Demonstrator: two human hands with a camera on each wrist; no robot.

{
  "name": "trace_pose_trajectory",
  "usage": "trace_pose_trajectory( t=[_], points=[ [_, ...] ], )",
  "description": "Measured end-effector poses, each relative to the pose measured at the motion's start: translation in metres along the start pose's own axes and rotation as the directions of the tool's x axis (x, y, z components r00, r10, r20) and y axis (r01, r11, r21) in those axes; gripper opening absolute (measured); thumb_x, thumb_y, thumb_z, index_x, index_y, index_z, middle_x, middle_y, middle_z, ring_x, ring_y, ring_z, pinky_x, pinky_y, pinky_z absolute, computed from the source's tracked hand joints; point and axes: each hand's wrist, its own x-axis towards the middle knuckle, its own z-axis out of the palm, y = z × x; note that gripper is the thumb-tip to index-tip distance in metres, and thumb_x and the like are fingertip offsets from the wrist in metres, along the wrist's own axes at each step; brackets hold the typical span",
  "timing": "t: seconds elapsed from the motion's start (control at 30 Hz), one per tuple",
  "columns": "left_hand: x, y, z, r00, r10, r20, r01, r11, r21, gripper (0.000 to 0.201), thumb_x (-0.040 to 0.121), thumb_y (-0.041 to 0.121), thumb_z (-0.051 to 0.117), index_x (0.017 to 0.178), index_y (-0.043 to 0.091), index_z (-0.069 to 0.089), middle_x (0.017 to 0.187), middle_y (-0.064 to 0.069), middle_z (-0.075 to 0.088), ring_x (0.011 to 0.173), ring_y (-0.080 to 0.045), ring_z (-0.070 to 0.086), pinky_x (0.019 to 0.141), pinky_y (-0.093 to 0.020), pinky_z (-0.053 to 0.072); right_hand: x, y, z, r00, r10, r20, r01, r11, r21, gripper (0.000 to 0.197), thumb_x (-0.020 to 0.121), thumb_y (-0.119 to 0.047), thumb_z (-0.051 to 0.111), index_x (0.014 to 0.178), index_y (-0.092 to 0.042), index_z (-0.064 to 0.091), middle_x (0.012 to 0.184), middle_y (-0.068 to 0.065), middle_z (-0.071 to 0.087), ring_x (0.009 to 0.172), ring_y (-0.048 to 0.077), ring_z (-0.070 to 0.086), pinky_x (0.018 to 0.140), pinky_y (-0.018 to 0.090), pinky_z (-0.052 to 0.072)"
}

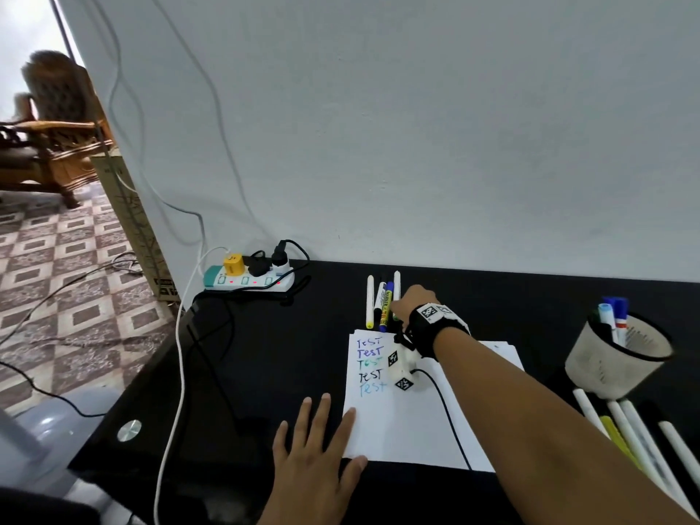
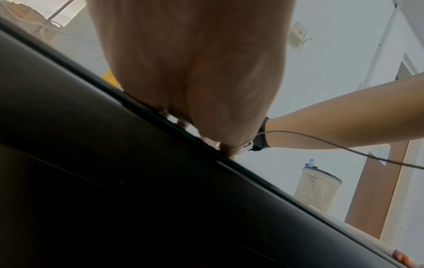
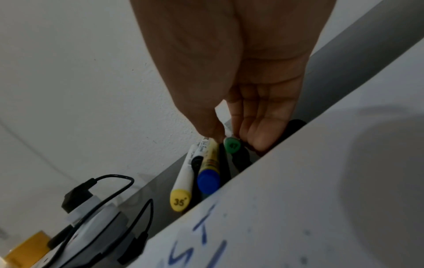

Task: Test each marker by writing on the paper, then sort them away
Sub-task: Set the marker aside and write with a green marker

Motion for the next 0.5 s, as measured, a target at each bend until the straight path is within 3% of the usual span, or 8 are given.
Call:
trace_pose_trajectory(
  t=[0.1, 0.23, 0.33, 0.43, 0.5],
  points=[
    [0.001, -0.001, 0.0, 1.0, -0.005, 0.006, 0.005, 1.0, -0.021, 0.062, 0.078, 0.066, 0.044, 0.131, 0.038, 0.059, 0.141, -0.004, 0.057, 0.133, -0.025, 0.038, 0.108, -0.042, 0.006, 0.002, 0.003, -0.001, 1.0, 0.012, 0.012, -0.012, 0.999, 0.036, 0.026, 0.088, -0.036, 0.063, 0.082, -0.011, 0.06, 0.094, 0.014, 0.075, 0.084, 0.03, 0.075, 0.077, 0.036, 0.062],
    [0.0, 0.002, -0.003, 1.0, 0.001, -0.004, -0.001, 0.999, -0.047, 0.06, 0.079, 0.066, 0.043, 0.132, 0.039, 0.056, 0.142, -0.003, 0.056, 0.134, -0.024, 0.037, 0.109, -0.043, 0.009, -0.002, 0.01, -0.008, 0.999, 0.037, 0.033, -0.042, 0.982, 0.185, 0.028, 0.089, -0.036, 0.06, 0.082, -0.009, 0.063, 0.085, 0.014, 0.076, 0.079, 0.031, 0.077, 0.082, 0.042, 0.064],
    [-0.003, 0.0, -0.005, 1.0, -0.006, -0.006, 0.006, 0.999, -0.05, 0.056, 0.091, 0.067, 0.033, 0.138, 0.04, 0.047, 0.147, -0.003, 0.051, 0.138, -0.024, 0.03, 0.107, -0.047, 0.018, -0.013, 0.024, -0.022, 0.998, 0.053, 0.017, -0.055, 0.905, 0.422, 0.032, 0.092, -0.03, 0.062, 0.089, 0.002, 0.065, 0.08, 0.014, 0.076, 0.07, 0.028, 0.076, 0.078, 0.044, 0.065],
    [-0.008, 0.002, -0.012, 1.0, -0.017, -0.018, 0.016, 0.996, -0.092, 0.073, 0.088, 0.077, 0.005, 0.15, 0.045, 0.026, 0.163, 0.003, 0.018, 0.15, -0.02, 0.001, 0.116, -0.045, 0.002, -0.038, 0.039, -0.044, 0.995, 0.03, -0.091, 0.026, 0.828, 0.56, 0.02, 0.092, -0.02, 0.063, 0.086, -0.001, 0.065, 0.075, 0.013, 0.072, 0.066, 0.025, 0.072, 0.079, 0.044, 0.065],
    [-0.008, 0.004, -0.02, 0.999, -0.017, -0.03, 0.012, 0.991, -0.133, 0.073, 0.086, 0.076, 0.008, 0.152, 0.045, 0.012, 0.165, 0.007, -0.005, 0.15, -0.017, -0.016, 0.118, -0.047, -0.008, -0.065, 0.05, -0.061, 0.983, -0.02, -0.183, 0.117, 0.834, 0.54, 0.02, 0.089, -0.022, 0.063, 0.08, -0.005, 0.069, 0.068, 0.007, 0.075, 0.063, 0.021, 0.076, 0.081, 0.044, 0.064]
  ],
)
